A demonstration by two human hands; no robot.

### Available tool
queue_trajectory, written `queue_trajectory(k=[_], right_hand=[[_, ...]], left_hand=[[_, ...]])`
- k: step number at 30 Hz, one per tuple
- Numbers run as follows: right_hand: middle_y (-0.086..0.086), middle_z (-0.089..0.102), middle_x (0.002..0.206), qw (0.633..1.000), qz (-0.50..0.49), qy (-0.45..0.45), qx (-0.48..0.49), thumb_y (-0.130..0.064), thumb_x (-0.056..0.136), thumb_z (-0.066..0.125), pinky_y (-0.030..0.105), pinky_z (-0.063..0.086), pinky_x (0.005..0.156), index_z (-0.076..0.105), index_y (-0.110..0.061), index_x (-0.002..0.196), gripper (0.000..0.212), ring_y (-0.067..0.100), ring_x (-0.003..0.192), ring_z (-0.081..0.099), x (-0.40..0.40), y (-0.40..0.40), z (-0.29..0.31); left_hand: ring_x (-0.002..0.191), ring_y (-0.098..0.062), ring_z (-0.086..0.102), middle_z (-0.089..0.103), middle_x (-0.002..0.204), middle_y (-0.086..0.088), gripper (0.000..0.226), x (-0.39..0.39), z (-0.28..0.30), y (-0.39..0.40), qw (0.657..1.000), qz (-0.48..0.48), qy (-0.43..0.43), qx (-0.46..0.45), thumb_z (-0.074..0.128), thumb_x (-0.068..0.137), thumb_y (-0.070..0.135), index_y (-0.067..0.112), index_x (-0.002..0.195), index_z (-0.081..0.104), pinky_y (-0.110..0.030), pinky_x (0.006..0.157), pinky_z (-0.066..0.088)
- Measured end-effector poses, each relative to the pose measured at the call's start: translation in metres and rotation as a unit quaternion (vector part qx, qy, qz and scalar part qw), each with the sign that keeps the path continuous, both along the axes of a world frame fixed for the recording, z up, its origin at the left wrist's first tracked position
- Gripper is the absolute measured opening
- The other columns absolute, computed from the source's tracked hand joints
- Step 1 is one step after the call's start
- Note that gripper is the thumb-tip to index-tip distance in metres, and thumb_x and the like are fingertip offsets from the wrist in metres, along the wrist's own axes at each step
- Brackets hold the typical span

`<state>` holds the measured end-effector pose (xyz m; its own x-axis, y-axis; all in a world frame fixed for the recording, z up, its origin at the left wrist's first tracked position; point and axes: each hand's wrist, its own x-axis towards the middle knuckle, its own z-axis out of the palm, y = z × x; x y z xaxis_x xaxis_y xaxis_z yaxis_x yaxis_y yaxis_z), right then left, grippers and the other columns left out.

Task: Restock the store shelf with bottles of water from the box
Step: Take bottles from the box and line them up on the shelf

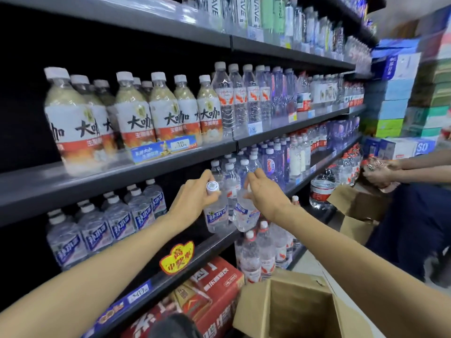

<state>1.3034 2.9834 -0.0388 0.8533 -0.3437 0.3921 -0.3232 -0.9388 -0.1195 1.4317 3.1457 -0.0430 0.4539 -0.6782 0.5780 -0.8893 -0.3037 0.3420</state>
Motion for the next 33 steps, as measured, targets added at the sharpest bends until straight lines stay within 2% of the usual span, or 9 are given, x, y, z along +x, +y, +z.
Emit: queue_trajectory(k=[3,9,12,15,19,23,26,30,33], right_hand=[[0.013,0.04,0.119,1.0,0.017,-0.021,-0.011,0.0,0.092,0.058,0.041,0.044,0.066,0.045,-0.007,0.114,0.027,0.037,0.083,0.057,0.026,0.009,-0.003],[0.011,0.04,0.117,0.997,0.073,-0.035,-0.019,-0.013,0.096,0.057,0.039,0.04,0.065,0.044,-0.007,0.114,0.023,0.033,0.083,0.053,0.075,0.03,-0.027],[0.01,0.041,0.118,0.996,0.077,-0.018,-0.039,0.0,0.087,0.064,0.038,0.044,0.067,0.043,-0.01,0.115,0.037,0.032,0.089,0.055,0.099,0.036,-0.037],[0.01,0.041,0.117,0.994,0.092,0.001,-0.059,0.006,0.082,0.066,0.034,0.04,0.067,0.043,-0.01,0.117,0.045,0.03,0.093,0.057,0.119,0.038,-0.046],[0.011,0.041,0.114,0.992,0.128,0.01,-0.014,0.011,0.082,0.061,0.041,0.047,0.073,0.046,-0.01,0.114,0.041,0.034,0.093,0.055,0.141,0.031,-0.054],[0.011,0.044,0.113,0.988,0.155,0.0,-0.002,0.002,0.089,0.057,0.037,0.041,0.069,0.05,-0.011,0.113,0.029,0.033,0.091,0.054,0.165,0.023,-0.054],[0.007,0.052,0.116,0.986,0.166,-0.016,-0.004,-0.007,0.093,0.054,0.036,0.038,0.081,0.053,-0.014,0.117,0.025,0.032,0.098,0.056,0.184,0.017,-0.056],[0.009,0.057,0.118,0.985,0.162,-0.06,0.027,-0.005,0.095,0.05,0.031,0.031,0.069,0.052,-0.016,0.126,0.033,0.036,0.093,0.059,0.202,0.016,-0.066],[0.008,0.055,0.12,0.98,0.174,-0.079,0.05,-0.009,0.095,0.048,0.036,0.038,0.074,0.049,-0.022,0.134,0.041,0.035,0.096,0.057,0.213,0.021,-0.076]], left_hand=[[0.046,-0.013,0.036,0.042,0.048,0.005,0.021,0.016,-0.002,0.012,0.999,0.028,-0.01,0.013,0.06,0.087,0.027,0.019,0.091,0.041,-0.031,0.048,0.031],[0.047,-0.013,0.037,0.041,0.051,0.007,0.022,0.048,-0.022,0.032,0.995,0.075,-0.008,0.06,0.059,0.089,0.025,0.014,0.094,0.041,-0.032,0.048,0.031],[0.049,-0.013,0.037,0.041,0.053,0.006,0.022,0.069,-0.031,0.043,0.994,0.084,0.019,0.062,0.06,0.091,0.024,0.011,0.094,0.043,-0.032,0.051,0.029],[0.057,-0.017,0.042,0.048,0.063,-0.003,0.022,0.088,-0.036,0.049,0.992,0.092,0.038,0.077,0.059,0.092,0.022,0.005,0.097,0.046,-0.033,0.056,0.032],[0.058,-0.015,0.042,0.042,0.062,0.003,0.017,0.111,-0.039,0.051,0.989,0.112,0.057,0.076,0.059,0.091,0.016,0.003,0.096,0.048,-0.031,0.057,0.027],[0.054,-0.009,0.041,0.046,0.061,0.001,0.017,0.133,-0.043,0.049,0.99,0.117,0.045,0.068,0.058,0.093,0.017,0.002,0.101,0.053,-0.02,0.05,0.028],[0.065,-0.017,0.049,0.056,0.073,-0.005,0.02,0.144,-0.043,0.04,0.988,0.131,0.049,0.068,0.058,0.094,0.022,0.006,0.107,0.058,-0.027,0.055,0.022],[0.08,-0.023,0.061,0.068,0.093,-0.011,0.023,0.161,-0.043,0.03,0.981,0.154,0.046,0.11,0.056,0.096,0.027,0.011,0.112,0.06,-0.027,0.065,0.037],[0.115,-0.023,0.055,0.054,0.133,-0.012,0.038,0.178,-0.043,0.034,0.971,0.165,0.047,0.167,0.056,0.095,0.037,0.018,0.128,0.055,-0.032,0.094,0.043]])
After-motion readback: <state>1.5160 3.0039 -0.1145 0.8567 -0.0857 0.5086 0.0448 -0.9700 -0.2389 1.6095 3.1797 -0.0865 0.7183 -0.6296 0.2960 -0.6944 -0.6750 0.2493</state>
